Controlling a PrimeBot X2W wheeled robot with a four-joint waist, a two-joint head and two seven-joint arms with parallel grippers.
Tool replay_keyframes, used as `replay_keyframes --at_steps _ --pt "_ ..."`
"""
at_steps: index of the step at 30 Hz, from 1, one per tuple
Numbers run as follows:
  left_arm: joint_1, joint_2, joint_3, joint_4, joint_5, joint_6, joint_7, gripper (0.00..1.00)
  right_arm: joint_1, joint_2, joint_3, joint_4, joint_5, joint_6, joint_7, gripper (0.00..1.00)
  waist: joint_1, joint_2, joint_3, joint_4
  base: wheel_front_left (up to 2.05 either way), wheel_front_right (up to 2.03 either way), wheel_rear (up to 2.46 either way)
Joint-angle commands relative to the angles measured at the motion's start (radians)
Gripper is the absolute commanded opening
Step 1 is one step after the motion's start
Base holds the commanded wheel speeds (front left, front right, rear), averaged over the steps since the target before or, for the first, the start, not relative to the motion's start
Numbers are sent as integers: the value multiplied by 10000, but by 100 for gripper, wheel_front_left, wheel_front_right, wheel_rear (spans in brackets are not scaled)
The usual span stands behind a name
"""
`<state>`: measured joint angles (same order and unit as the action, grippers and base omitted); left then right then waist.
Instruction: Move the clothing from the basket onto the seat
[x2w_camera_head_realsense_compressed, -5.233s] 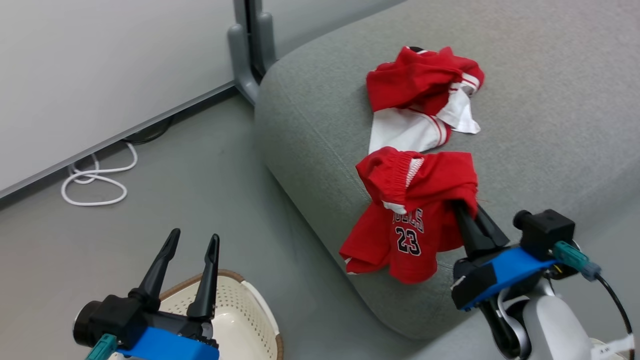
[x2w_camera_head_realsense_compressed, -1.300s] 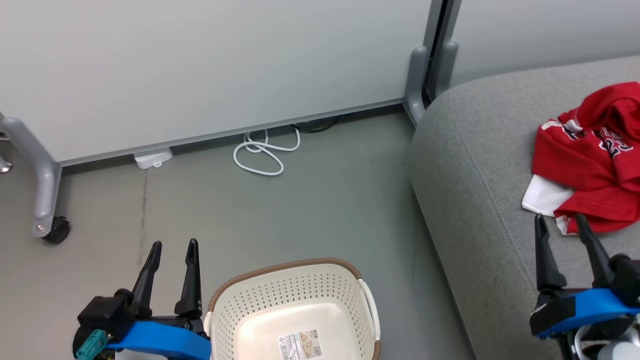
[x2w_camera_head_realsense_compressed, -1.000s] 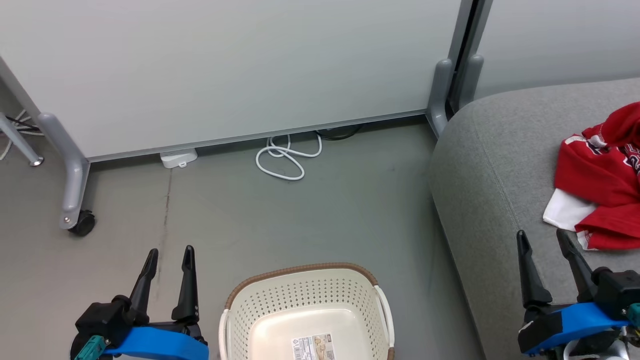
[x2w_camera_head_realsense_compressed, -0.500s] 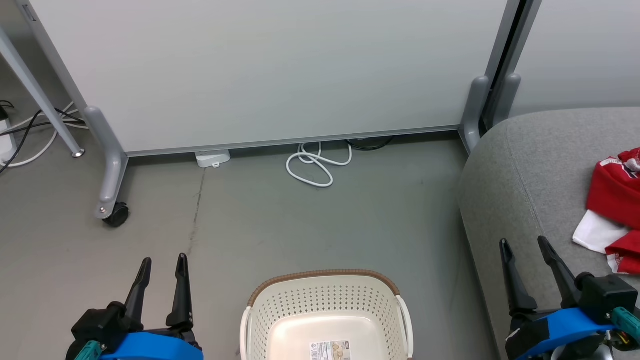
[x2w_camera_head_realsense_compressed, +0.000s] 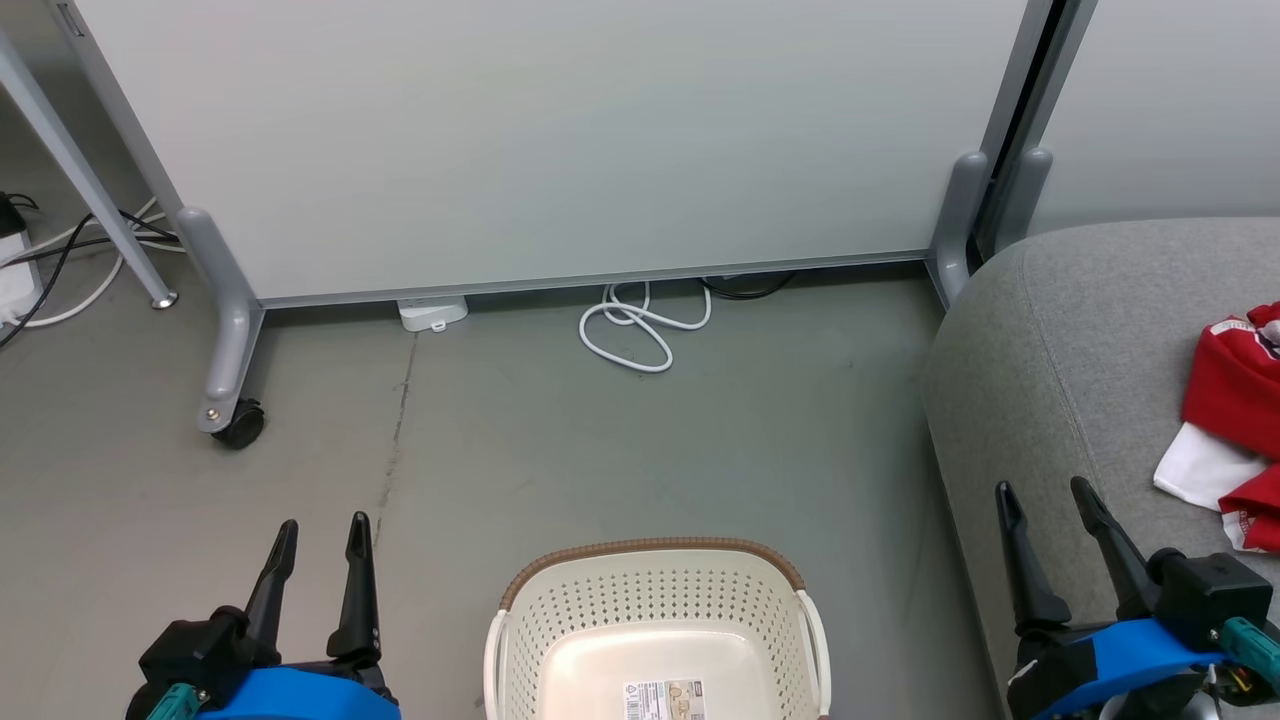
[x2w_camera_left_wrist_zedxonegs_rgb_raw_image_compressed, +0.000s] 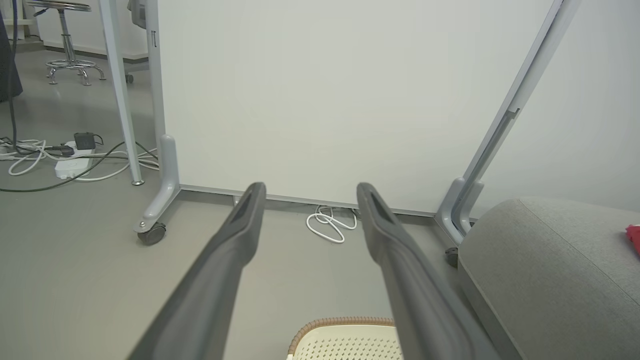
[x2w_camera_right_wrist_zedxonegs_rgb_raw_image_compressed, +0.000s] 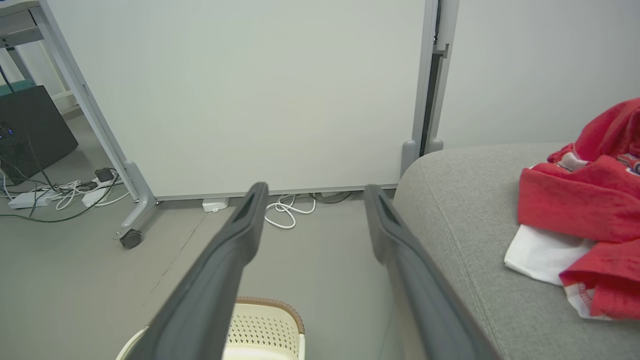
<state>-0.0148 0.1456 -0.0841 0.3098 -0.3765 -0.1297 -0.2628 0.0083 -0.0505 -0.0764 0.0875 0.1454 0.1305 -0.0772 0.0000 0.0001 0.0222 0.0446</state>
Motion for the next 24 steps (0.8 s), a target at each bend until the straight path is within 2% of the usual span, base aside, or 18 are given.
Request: replay_keyframes --at_steps 1,13,14,19,24 --pt "-19 56 -25 14 66 -13 -29 100 54 1 14 33 55 5 -50 100 0 -1 8 -10 0 0 0" --pt "-43 123 -183 90 -24 -13 -29 100 35 1 66 132 173 5 -126 100 0 -1 3 13 0 0 0" --pt "-2 80 -192 80 -23 0 0 0 -1 0 63 140 152 2 -54 0 0 -1 4 12 0 0 0" --pt "259 -90 -257 481 -54 0 65 0 39 42 61 619 181 0 -8 0 0 -1 3 11 0 0 0" --pt "189 -135 -135 411 -754 -1 269 0 -71 39 -2 714 990 0 136 0 0 -1 -4 -4 0 0 0"
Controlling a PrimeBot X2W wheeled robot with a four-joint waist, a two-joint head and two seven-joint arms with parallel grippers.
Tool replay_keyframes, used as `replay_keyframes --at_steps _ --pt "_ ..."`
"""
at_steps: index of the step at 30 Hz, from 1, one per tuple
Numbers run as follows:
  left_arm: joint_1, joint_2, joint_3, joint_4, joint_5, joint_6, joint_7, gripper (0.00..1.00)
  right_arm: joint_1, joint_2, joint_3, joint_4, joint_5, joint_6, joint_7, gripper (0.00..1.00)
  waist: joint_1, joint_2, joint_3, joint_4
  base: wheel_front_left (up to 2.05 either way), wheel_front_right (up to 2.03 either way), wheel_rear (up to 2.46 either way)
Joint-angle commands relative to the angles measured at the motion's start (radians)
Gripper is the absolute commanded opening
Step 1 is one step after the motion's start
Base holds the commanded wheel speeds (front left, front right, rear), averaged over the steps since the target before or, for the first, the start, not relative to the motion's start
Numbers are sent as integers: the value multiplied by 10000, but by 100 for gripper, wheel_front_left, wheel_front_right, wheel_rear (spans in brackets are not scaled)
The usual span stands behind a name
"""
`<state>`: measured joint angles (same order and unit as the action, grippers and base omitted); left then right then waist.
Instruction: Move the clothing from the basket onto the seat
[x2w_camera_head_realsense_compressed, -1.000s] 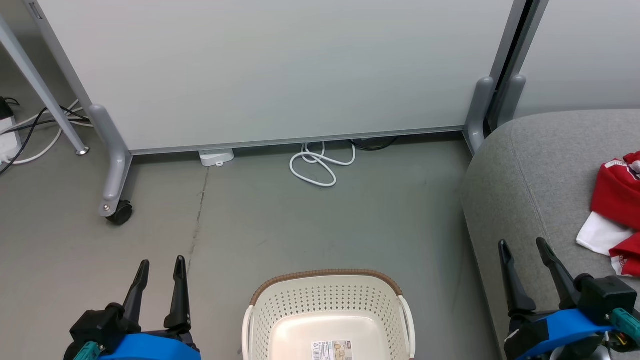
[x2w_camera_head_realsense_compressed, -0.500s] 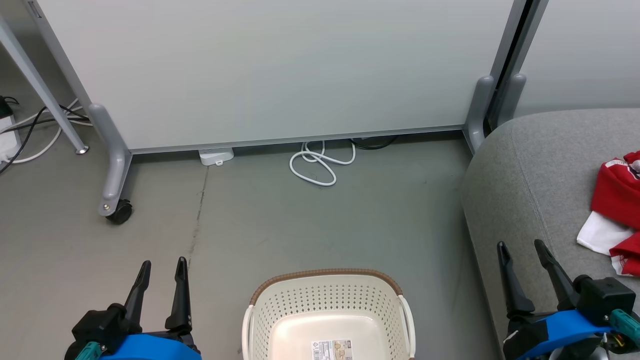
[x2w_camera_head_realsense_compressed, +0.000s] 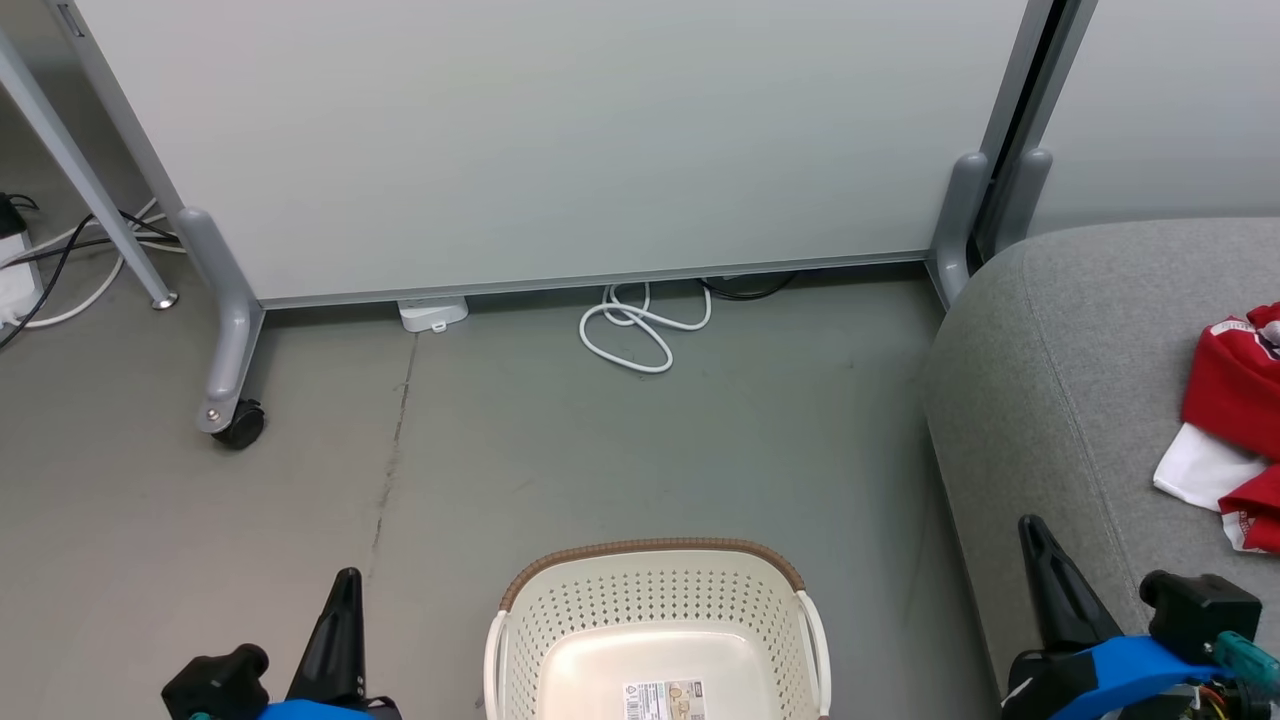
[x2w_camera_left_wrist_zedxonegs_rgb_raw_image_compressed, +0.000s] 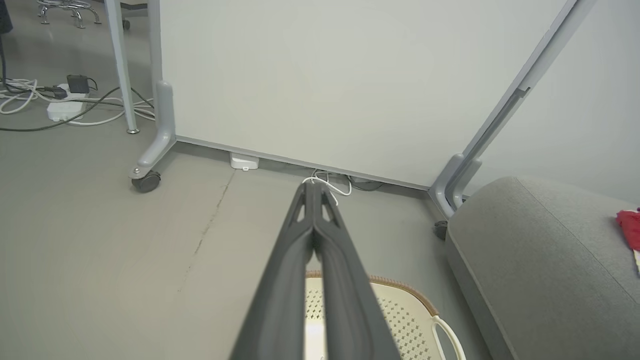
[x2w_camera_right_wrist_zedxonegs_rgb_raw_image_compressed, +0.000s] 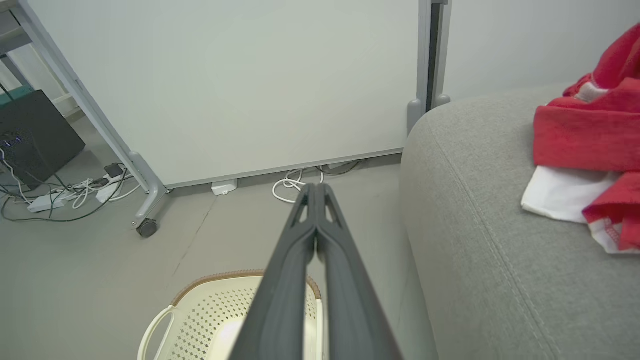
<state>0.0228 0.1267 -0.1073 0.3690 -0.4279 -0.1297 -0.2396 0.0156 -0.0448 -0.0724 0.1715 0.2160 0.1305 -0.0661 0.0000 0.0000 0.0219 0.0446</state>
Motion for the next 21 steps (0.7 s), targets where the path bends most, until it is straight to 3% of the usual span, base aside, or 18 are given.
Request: replay_keyframes --at_steps 1,21 --pt "-205 44 128 -198 -410 -1 87 0 -160 -19 -47 -115 484 0 50 0 0 0 -2 -7 0 0 0" --pt "-528 -154 670 -485 -3397 -3 979 0 -451 -32 -120 60 4005 1 482 0 0 0 -33 -80 0 0 0"
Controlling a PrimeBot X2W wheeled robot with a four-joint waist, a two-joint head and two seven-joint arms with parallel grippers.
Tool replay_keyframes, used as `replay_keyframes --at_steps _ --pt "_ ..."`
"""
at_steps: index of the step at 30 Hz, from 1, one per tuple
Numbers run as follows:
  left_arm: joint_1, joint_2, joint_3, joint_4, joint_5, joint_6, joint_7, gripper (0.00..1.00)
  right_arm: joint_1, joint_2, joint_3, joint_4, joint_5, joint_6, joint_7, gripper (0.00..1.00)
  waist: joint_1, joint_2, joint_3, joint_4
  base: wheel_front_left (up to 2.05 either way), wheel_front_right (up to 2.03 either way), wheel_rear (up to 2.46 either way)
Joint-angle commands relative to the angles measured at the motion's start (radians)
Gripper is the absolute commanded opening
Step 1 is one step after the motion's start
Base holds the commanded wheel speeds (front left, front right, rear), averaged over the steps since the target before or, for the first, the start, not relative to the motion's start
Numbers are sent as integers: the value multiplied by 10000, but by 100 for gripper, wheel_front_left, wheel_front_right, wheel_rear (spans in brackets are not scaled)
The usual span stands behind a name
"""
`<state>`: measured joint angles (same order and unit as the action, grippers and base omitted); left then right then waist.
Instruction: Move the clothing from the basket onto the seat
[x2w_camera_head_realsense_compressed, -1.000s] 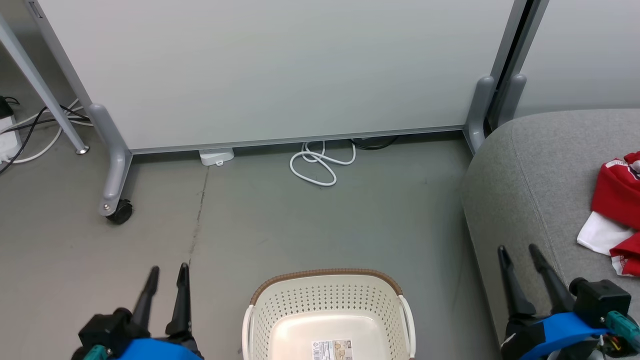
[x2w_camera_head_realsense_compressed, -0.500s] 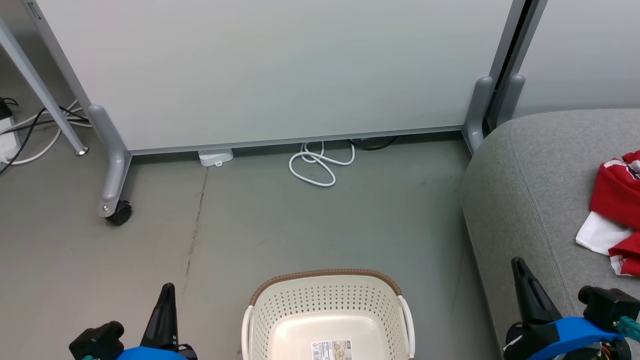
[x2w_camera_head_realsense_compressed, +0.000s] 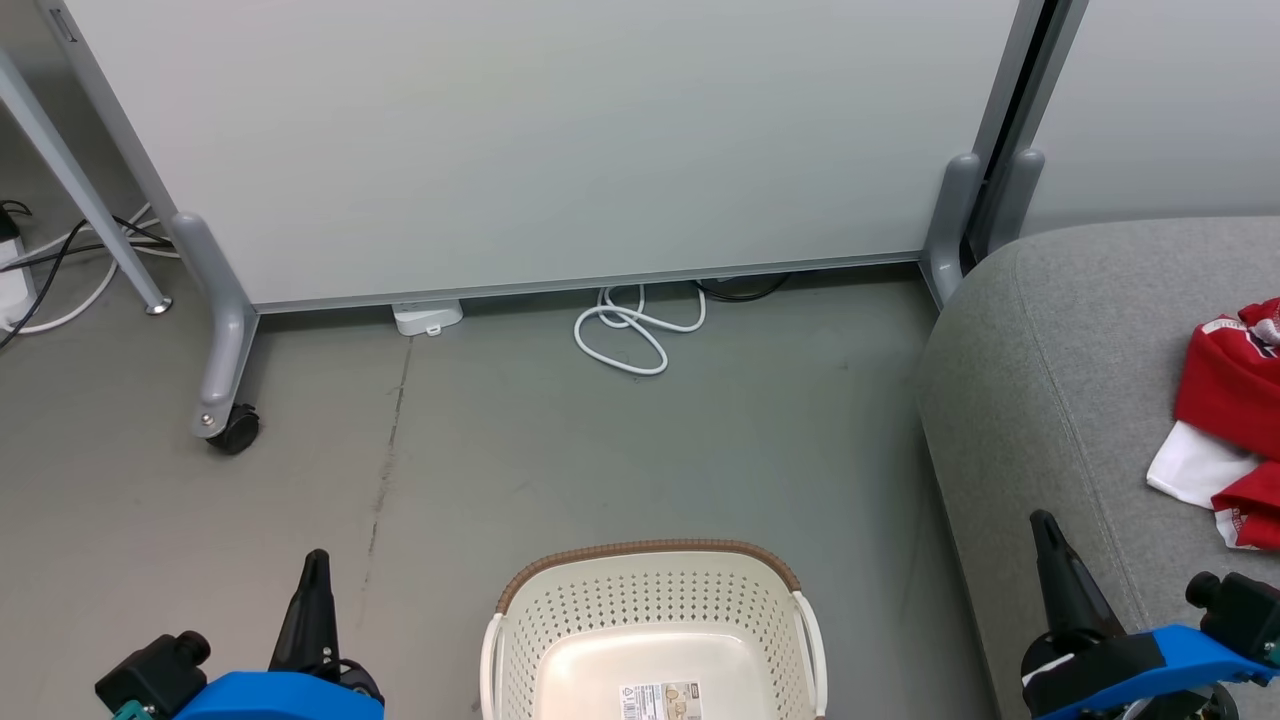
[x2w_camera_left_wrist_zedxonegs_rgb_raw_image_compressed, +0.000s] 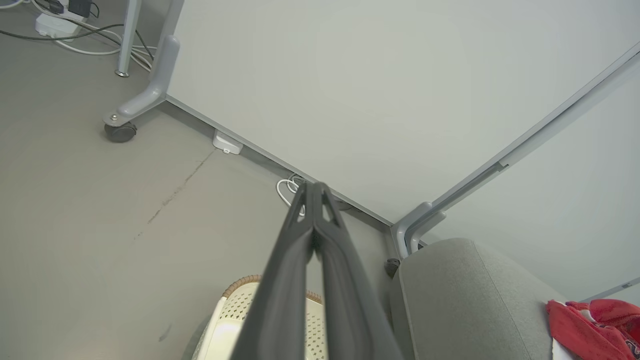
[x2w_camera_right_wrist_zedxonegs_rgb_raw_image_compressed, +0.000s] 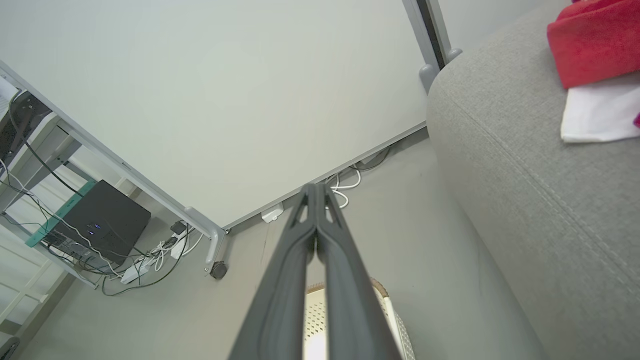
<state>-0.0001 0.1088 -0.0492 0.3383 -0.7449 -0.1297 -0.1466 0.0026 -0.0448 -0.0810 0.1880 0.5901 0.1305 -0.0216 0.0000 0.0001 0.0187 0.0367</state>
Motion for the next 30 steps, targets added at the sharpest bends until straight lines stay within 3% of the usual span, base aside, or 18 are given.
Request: replay_keyframes --at_steps 1,30 --pt "-314 15 114 -192 -359 -4 88 0 -337 -33 -39 -95 419 1 56 0 0 -1 -3 -5 0 0 0" --pt "-656 -213 717 -504 -3631 -8 1083 0 -672 -51 -157 158 4280 2 566 0 0 -1 -48 -111 0 0 0"
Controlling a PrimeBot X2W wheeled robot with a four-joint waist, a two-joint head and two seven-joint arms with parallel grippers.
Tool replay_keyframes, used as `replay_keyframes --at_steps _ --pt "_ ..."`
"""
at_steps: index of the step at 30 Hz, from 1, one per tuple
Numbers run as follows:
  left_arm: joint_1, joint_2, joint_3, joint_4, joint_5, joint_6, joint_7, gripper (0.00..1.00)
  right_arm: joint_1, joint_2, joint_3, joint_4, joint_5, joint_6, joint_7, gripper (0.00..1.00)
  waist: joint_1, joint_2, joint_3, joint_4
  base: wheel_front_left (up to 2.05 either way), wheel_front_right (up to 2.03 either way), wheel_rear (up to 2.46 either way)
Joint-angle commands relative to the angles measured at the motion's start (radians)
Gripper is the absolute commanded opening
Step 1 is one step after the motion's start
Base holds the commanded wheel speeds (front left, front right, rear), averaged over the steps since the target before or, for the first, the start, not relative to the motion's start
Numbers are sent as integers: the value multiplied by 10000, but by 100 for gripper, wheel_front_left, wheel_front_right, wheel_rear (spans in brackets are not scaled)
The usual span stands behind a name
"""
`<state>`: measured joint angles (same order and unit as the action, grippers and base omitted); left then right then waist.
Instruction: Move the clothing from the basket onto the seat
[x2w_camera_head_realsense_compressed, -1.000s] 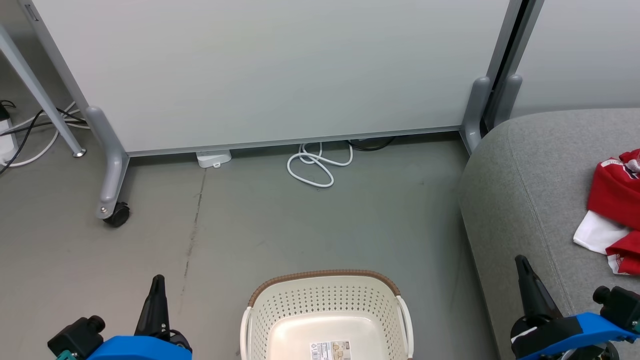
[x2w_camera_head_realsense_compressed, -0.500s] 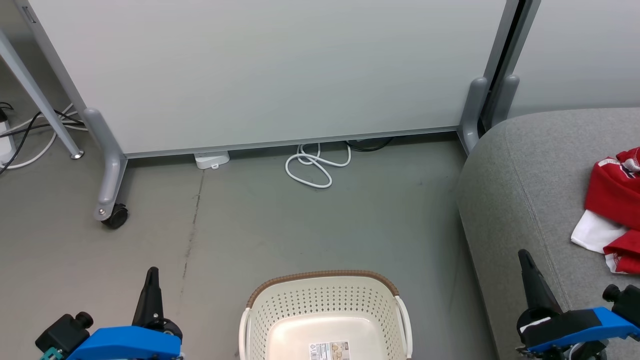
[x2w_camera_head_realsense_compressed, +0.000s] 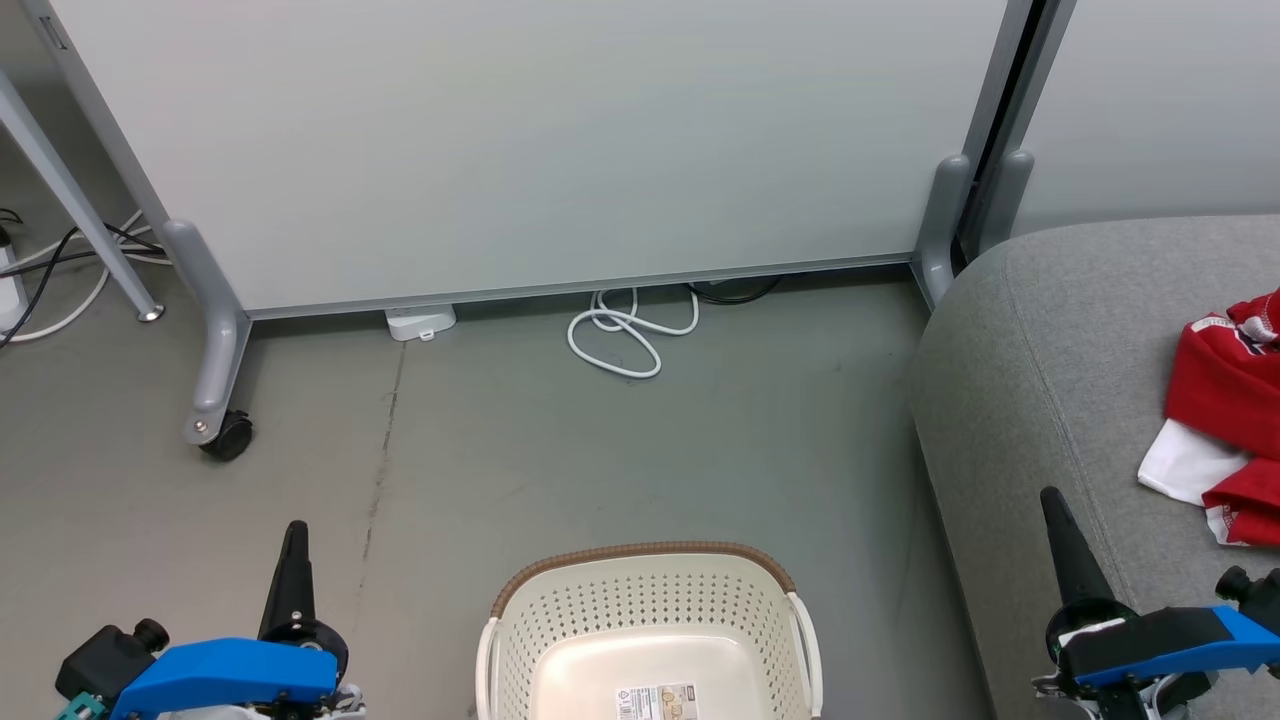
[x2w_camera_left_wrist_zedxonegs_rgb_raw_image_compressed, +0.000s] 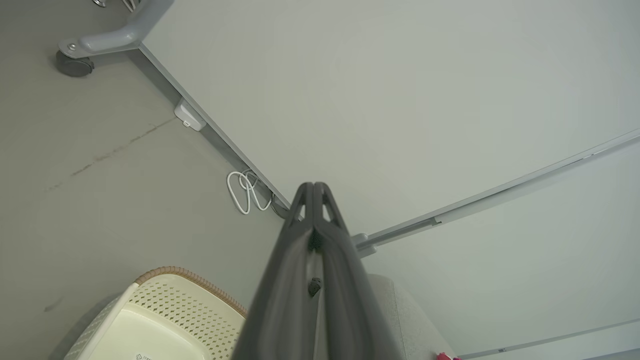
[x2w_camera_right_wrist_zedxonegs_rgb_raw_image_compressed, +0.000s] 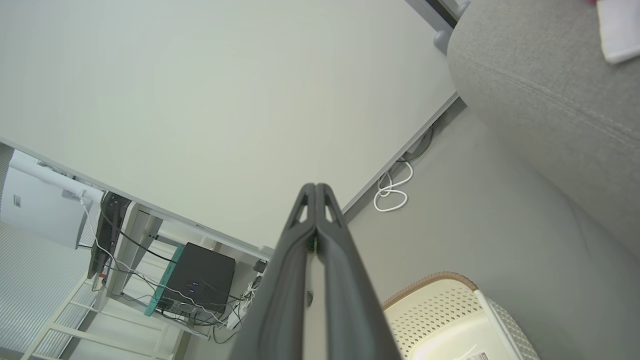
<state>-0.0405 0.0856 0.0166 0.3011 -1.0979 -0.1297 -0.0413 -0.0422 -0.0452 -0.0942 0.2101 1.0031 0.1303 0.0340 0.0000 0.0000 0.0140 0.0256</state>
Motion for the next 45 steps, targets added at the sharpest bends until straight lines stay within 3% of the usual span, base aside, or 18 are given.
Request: replay_keyframes --at_steps 1,45 --pt "-264 11 77 -140 -199 -8 56 0 -233 -48 -29 -53 260 4 29 0 0 0 -2 -3 0 0 0" --pt "-603 -239 734 -456 -3697 -14 1124 0 -580 -66 -157 228 4391 6 592 0 0 0 -70 -164 0 0 0"
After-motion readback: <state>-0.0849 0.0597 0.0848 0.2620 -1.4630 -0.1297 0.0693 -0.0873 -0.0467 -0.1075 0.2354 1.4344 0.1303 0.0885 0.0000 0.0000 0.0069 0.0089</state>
